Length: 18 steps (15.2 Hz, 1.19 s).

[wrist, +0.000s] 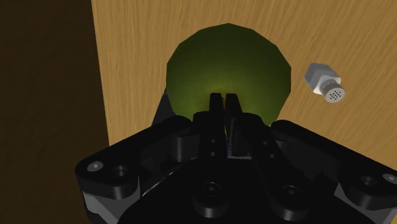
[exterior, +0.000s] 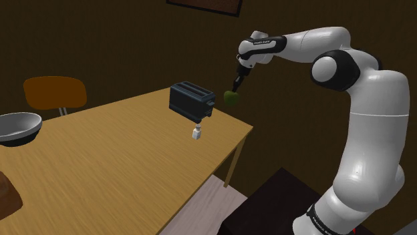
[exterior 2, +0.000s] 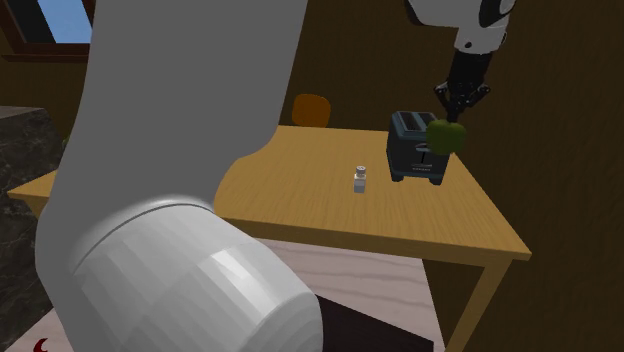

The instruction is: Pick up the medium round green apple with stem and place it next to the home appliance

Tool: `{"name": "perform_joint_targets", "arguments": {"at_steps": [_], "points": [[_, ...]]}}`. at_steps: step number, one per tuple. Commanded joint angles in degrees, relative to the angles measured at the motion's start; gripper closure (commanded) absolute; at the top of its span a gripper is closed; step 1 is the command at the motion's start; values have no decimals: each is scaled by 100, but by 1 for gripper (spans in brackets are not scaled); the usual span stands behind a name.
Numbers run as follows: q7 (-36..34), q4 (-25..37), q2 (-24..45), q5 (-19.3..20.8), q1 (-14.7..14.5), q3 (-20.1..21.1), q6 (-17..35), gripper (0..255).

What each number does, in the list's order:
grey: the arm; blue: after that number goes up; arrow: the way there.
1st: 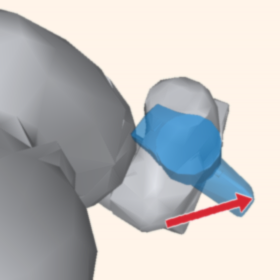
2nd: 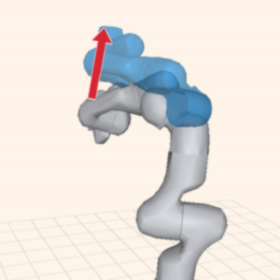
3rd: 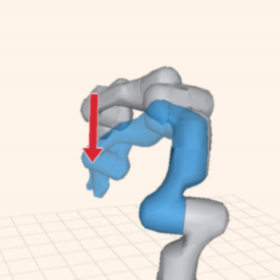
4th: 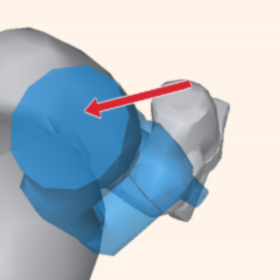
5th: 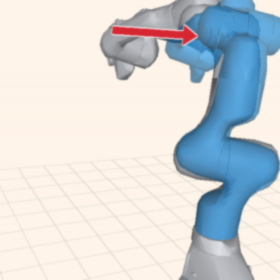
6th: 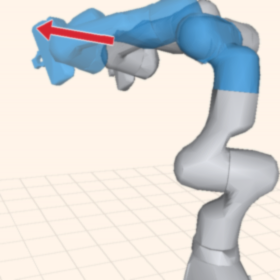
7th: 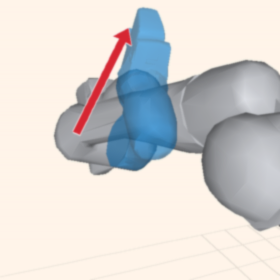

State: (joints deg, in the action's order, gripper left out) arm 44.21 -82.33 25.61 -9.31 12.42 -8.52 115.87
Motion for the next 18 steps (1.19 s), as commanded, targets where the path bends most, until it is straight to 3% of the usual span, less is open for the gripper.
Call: {"name": "perform_joint_targets", "arguments": {"at_steps": [1, 18], "points": [[14, -143, 15, -10, -8, 6, 161, 255], [176, -851, 417, -148, 3, 72, 1262, 255]]}}
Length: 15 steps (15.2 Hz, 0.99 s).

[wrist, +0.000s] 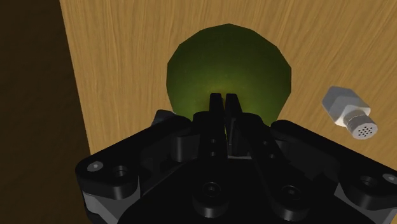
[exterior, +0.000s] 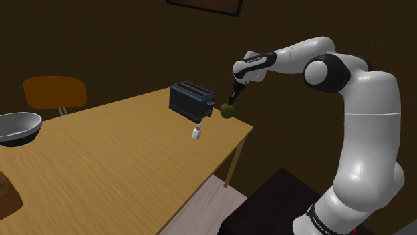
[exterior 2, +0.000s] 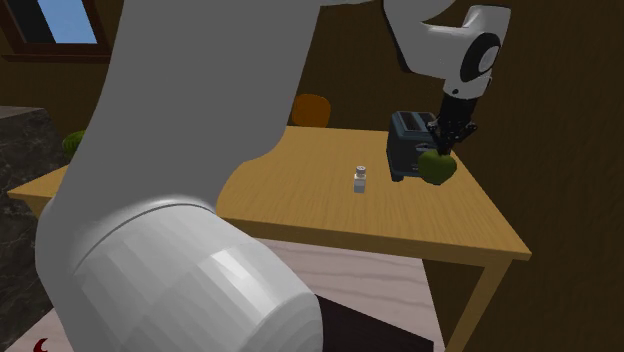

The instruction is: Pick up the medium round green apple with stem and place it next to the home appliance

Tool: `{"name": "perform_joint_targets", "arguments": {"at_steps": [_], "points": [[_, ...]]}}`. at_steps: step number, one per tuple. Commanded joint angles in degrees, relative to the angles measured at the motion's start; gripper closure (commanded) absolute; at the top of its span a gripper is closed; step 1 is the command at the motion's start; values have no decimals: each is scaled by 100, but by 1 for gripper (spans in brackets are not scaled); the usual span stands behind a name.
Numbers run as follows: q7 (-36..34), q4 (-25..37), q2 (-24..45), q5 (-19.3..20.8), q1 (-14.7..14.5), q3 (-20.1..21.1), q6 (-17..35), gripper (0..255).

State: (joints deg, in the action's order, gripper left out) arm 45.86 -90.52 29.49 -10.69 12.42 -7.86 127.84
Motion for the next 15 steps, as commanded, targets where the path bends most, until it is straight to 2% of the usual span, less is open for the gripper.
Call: {"name": "perform_joint_targets", "arguments": {"at_steps": [1, 15], "points": [[21, -60, 62, -20, 4, 10, 124, 255], [171, -300, 617, -169, 53, 105, 913, 255]]}}
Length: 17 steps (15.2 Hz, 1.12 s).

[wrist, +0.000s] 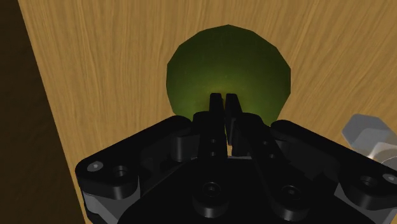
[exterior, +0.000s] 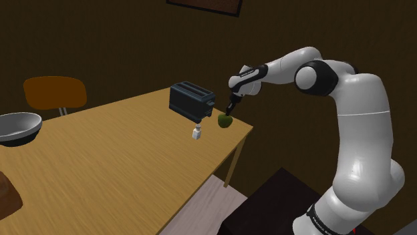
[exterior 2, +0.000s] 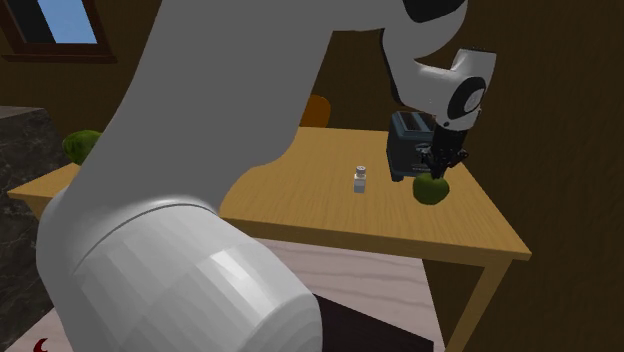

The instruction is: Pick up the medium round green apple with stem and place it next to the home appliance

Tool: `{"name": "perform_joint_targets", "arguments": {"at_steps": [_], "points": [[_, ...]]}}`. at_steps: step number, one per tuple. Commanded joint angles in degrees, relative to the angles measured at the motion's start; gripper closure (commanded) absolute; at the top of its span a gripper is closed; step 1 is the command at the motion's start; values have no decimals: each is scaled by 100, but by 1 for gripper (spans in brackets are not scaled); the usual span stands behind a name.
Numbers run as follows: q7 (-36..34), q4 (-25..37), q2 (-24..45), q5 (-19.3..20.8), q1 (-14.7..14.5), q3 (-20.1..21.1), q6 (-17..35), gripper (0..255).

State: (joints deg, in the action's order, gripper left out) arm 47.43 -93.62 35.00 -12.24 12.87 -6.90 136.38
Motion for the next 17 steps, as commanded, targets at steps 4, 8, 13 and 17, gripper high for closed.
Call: {"name": "perform_joint_targets", "arguments": {"at_steps": [4, 8, 13, 17], "points": [[36, -3, 161, -36, 18, 26, 166, 255], [36, -2, 161, -36, 18, 26, 166, 255], [36, -3, 160, -36, 18, 26, 166, 0], [10, -75, -129, 13, 4, -16, -52, 0]]}}
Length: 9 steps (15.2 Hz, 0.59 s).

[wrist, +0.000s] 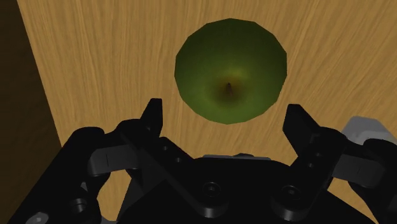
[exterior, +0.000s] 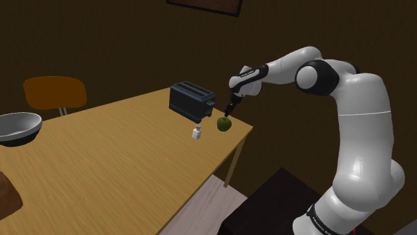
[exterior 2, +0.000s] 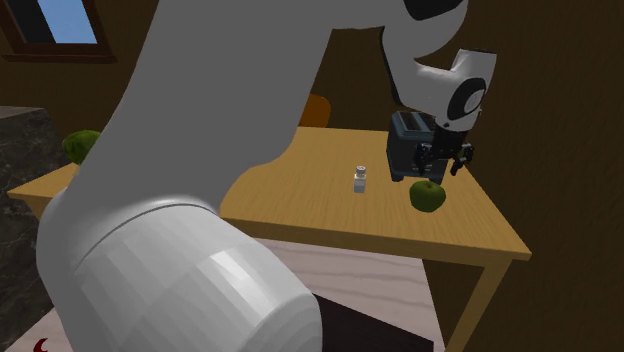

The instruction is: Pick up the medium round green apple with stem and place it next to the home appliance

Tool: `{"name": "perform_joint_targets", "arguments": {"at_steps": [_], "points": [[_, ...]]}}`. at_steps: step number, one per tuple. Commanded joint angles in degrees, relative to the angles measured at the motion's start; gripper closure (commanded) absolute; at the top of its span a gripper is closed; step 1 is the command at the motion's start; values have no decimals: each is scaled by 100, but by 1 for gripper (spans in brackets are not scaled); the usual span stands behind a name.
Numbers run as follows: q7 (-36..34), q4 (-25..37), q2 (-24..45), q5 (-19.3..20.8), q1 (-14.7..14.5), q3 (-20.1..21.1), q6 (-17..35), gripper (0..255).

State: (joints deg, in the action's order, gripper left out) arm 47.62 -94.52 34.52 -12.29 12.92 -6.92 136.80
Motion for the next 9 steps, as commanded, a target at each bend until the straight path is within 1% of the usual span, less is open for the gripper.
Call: {"name": "perform_joint_targets", "arguments": {"at_steps": [1, 2, 9], "points": [[-23, -9, -219, 43, -6, -35, -208, 0], [-35, -22, -325, 63, -11, -50, -301, 0], [-35, -22, -325, 63, -10, -50, -301, 0]]}}
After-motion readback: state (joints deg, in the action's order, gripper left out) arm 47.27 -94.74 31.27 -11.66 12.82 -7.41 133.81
